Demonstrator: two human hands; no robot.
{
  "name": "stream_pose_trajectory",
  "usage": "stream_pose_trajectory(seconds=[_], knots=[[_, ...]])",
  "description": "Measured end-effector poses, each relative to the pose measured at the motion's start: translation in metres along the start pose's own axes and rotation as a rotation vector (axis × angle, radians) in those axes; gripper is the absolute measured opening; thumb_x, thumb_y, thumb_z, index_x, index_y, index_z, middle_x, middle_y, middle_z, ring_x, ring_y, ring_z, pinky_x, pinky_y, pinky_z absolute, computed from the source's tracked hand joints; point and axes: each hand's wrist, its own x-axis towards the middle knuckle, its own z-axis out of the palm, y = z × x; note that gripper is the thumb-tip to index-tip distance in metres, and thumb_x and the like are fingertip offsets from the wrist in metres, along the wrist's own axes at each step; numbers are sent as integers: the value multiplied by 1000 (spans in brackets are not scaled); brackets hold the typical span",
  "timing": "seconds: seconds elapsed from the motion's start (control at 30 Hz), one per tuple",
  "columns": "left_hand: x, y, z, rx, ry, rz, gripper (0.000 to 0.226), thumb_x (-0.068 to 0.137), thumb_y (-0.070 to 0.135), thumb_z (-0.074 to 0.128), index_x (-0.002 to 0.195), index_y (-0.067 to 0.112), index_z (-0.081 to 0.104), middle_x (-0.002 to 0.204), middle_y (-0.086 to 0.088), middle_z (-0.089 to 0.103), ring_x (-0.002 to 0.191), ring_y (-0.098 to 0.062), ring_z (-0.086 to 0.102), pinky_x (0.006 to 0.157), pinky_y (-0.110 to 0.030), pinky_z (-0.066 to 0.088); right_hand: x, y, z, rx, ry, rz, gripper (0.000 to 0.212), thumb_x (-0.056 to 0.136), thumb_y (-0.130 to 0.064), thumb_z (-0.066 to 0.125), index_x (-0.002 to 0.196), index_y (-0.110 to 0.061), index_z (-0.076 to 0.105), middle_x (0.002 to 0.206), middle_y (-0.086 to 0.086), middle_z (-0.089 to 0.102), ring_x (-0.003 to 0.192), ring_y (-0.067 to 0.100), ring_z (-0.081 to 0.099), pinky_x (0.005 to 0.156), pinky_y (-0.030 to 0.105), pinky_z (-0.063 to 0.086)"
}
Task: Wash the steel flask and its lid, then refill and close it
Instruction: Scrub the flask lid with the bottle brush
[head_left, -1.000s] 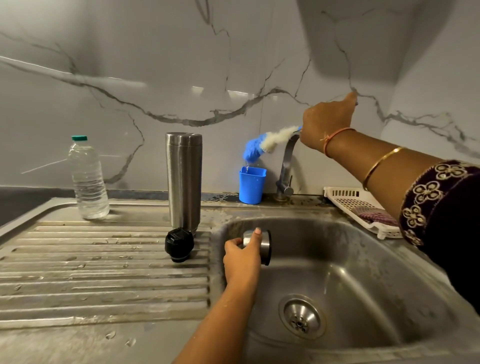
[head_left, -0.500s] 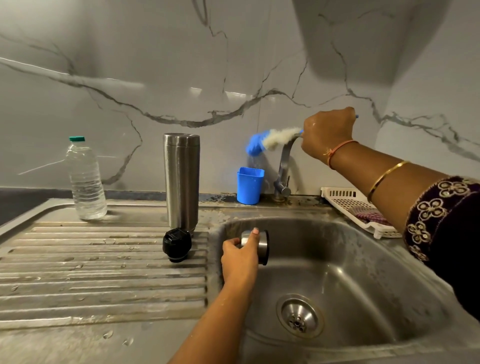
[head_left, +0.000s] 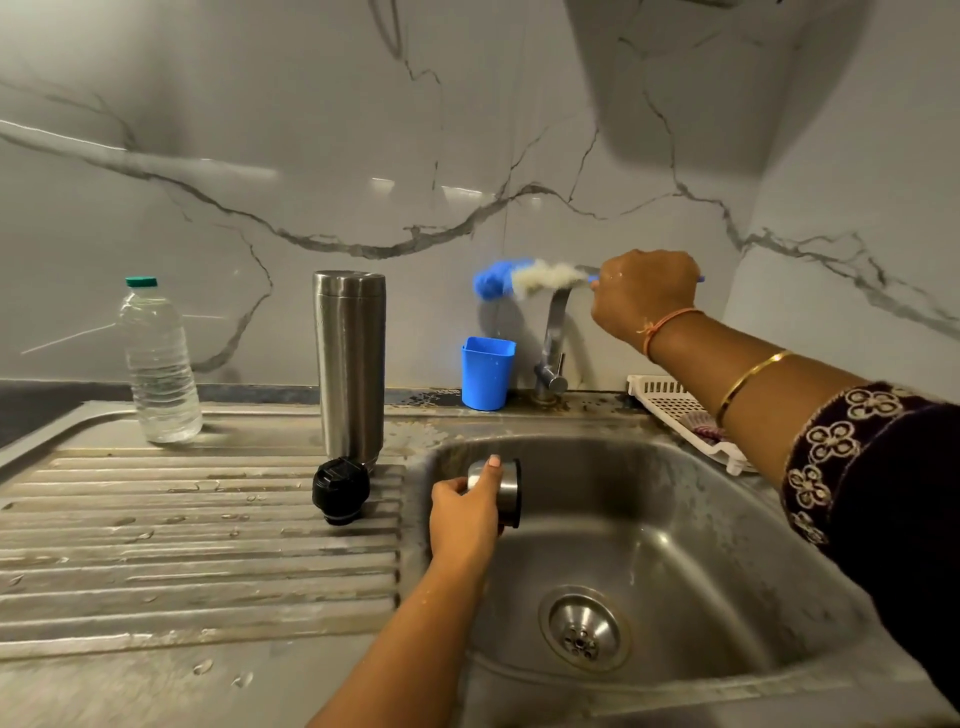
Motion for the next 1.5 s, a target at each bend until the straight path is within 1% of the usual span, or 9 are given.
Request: stream_pose_trajectory(seconds=[0.17,0.27,0.43,0.6,0.93,1.17,1.27,1.4,1.5], knots=[[-7,7,-1,-212,-114,-110,42,92,36,58,121,8,51,107,-16,61,93,-26,62,70,-35,54,-22,16,-2,48,-85,-3,27,96,-28,42,92,-11,62,73,5,55,71,26,55,66,30,39],[-17,17,1,-372,-178,-180,31,96,27,53,120,8,48,113,-17,56,101,-31,58,78,-41,51,-45,44,-3,150,-95,37,44,98,-39,38,64,-12,47,58,1,43,53,20,44,56,26,34],[-25,24,2,-532,-185,-285,33,99,24,47,127,7,46,130,-21,49,121,-38,50,95,-50,43,-104,94,-13,102,-125,-11,50,96,-54,33,58,-22,37,55,-2,44,49,13,42,54,25,37],[-28,21,3,-586,-238,-337,24,101,28,41,98,7,52,135,-19,49,125,-36,48,93,-49,41,-153,133,-27,10,-148,-68,49,93,-59,28,77,-23,57,59,-6,51,52,10,49,54,25,44],[-56,19,10,-589,-273,-305,36,101,31,41,129,9,48,123,-20,56,118,-34,54,91,-46,44,-211,140,-69,-156,-134,-334,52,95,-56,14,106,-23,52,61,-8,34,57,11,50,54,24,44],[-67,14,20,-630,-170,-292,42,97,43,47,122,11,53,126,-15,57,111,-30,56,88,-41,45,-203,135,-59,-153,230,-712,17,79,-15,60,87,-1,67,66,12,59,33,15,34,36,18,22],[-70,10,20,-583,-208,-264,40,94,42,51,116,9,56,109,-13,63,93,-27,61,82,-40,46,-198,125,-64,-96,47,-705,17,83,-21,62,91,-7,67,77,9,65,41,15,45,38,22,33],[-71,11,17,-515,-248,-215,32,92,36,58,106,7,59,100,-15,63,91,-28,62,82,-42,49,-175,122,-71,466,-550,-267,30,94,-36,51,92,-13,71,96,8,69,77,20,60,68,33,48],[-70,15,16,-502,-267,-191,29,91,37,59,100,9,59,95,-13,63,87,-26,62,78,-39,47,-167,129,-72,265,-471,-353,35,94,-43,47,98,-14,67,102,6,68,62,12,52,58,28,43]])
